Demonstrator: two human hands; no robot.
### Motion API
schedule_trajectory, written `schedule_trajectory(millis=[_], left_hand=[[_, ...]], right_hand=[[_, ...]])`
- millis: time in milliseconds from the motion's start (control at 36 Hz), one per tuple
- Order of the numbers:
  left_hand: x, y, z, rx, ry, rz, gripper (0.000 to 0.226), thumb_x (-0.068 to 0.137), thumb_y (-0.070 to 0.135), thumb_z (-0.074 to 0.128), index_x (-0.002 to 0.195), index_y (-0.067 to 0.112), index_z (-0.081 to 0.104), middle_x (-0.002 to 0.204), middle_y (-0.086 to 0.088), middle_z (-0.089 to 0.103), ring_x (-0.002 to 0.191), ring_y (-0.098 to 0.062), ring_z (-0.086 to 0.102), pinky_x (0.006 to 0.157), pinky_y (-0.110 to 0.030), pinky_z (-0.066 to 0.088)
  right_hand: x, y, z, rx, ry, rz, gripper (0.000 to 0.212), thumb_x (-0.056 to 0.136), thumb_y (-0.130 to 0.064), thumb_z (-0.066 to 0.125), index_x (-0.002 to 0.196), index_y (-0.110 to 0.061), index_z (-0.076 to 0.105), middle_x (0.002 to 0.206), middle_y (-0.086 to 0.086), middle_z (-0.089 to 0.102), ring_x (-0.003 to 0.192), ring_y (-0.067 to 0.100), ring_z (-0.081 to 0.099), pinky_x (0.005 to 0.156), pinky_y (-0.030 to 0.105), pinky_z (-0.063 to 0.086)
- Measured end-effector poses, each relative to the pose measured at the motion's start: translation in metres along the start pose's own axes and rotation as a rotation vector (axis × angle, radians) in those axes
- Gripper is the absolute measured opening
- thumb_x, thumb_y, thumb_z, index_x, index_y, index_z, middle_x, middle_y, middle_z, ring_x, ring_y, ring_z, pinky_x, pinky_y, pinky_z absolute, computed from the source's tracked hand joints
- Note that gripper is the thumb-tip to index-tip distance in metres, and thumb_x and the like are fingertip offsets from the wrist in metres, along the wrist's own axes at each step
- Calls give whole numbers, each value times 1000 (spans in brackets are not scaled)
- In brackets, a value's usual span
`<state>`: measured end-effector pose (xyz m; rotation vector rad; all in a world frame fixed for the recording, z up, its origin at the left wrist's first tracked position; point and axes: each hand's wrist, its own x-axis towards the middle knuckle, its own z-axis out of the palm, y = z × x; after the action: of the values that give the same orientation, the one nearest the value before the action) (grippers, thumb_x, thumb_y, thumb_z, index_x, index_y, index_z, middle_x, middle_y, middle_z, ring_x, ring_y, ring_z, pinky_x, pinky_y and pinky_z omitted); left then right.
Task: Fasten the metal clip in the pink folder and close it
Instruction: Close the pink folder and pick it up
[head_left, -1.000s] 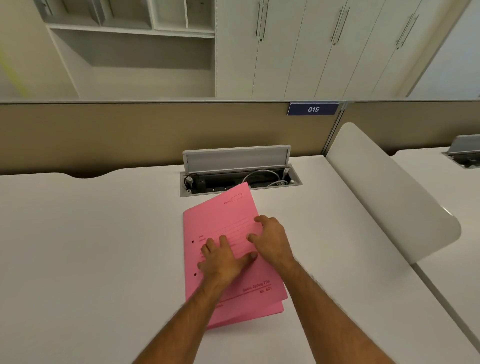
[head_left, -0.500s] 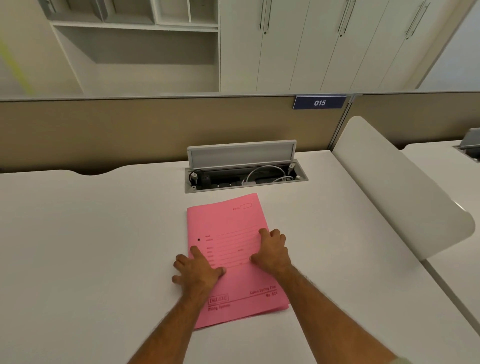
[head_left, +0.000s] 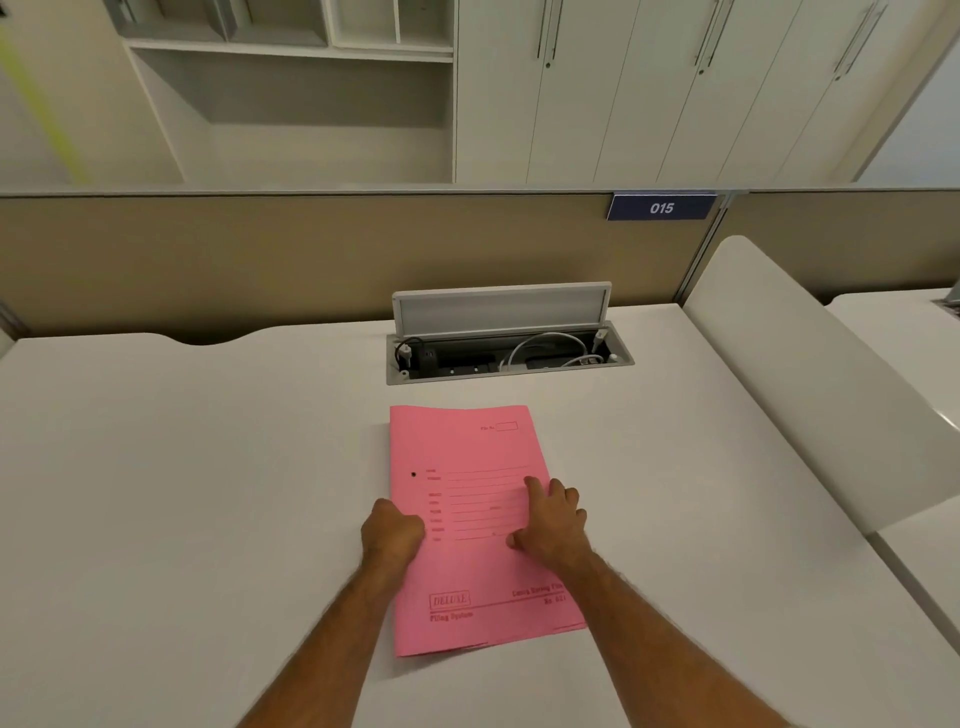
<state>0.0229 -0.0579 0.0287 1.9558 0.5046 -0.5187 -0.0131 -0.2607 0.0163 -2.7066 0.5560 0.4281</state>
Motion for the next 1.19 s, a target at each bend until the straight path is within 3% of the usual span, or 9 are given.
schedule_trajectory(millis=[194, 306, 444, 528, 639, 778, 917, 1028, 1194], left_hand=[[-5, 4, -11, -153, -62, 85, 34, 88, -3, 57, 103, 23, 43, 95, -8, 65, 82, -27, 68, 54, -31, 52], [5, 4, -30, -185, -19, 136, 37, 89, -2, 54, 112, 25, 43, 96, -7, 67, 81, -28, 70, 53, -31, 53], [24, 5, -66, -253, 31, 161, 42, 87, -3, 56, 114, 27, 43, 97, -6, 68, 79, -27, 72, 51, -31, 56], [38, 6, -89, -255, 82, 198, 43, 84, -5, 54, 114, 24, 44, 99, -7, 68, 80, -26, 71, 52, -32, 54], [53, 13, -118, -256, 125, 234, 43, 84, -4, 55, 114, 25, 46, 100, -8, 69, 81, -28, 72, 56, -35, 57], [76, 28, -153, -223, 177, 284, 45, 89, 0, 57, 118, 34, 50, 98, 1, 69, 81, -23, 72, 54, -32, 58], [103, 44, -176, -157, 200, 341, 28, 95, 9, 56, 107, 34, 61, 97, 3, 71, 83, -23, 72, 64, -40, 62], [129, 54, -188, -113, 279, 327, 21, 95, 8, 56, 107, 25, 54, 97, 0, 67, 82, -22, 68, 62, -35, 57], [156, 64, -194, -126, 355, 316, 32, 92, 6, 62, 111, 23, 42, 96, -2, 64, 77, -20, 65, 52, -27, 50]], right_hand=[[3, -7, 0, 112, 45, 34, 100, 72, -48, 80, 150, -25, 21, 142, 8, 41, 131, 30, 36, 107, 50, 36], [6, -17, -6, 255, 123, 105, 105, 71, -50, 82, 151, -22, 20, 139, 10, 47, 129, 33, 44, 105, 52, 40], [12, -37, -14, 612, 84, 37, 85, 88, -19, 72, 155, -18, 19, 120, 6, 65, 103, 25, 66, 94, 46, 56], [15, -60, -16, 595, 113, -51, 66, 91, -9, 63, 150, -19, 33, 108, -2, 64, 96, 19, 65, 88, 38, 56], [22, -95, -17, 599, 136, -139, 53, 90, -4, 54, 139, -25, 49, 116, 2, 65, 107, 23, 65, 95, 46, 56], [40, -143, -17, 573, 154, -168, 45, 95, -4, 48, 138, -16, 48, 122, 6, 58, 113, 25, 61, 98, 47, 55], [59, -183, -21, 572, 199, -146, 46, 96, 1, 44, 140, -13, 43, 124, 10, 49, 111, 24, 57, 98, 42, 55], [80, -212, -23, 599, 211, -155, 51, 95, 3, 44, 143, -15, 38, 125, 8, 45, 104, 15, 51, 97, 38, 52], [108, -241, -21, 602, 212, -169, 56, 93, 6, 43, 143, -16, 36, 127, 5, 42, 111, 18, 51, 102, 41, 53]])
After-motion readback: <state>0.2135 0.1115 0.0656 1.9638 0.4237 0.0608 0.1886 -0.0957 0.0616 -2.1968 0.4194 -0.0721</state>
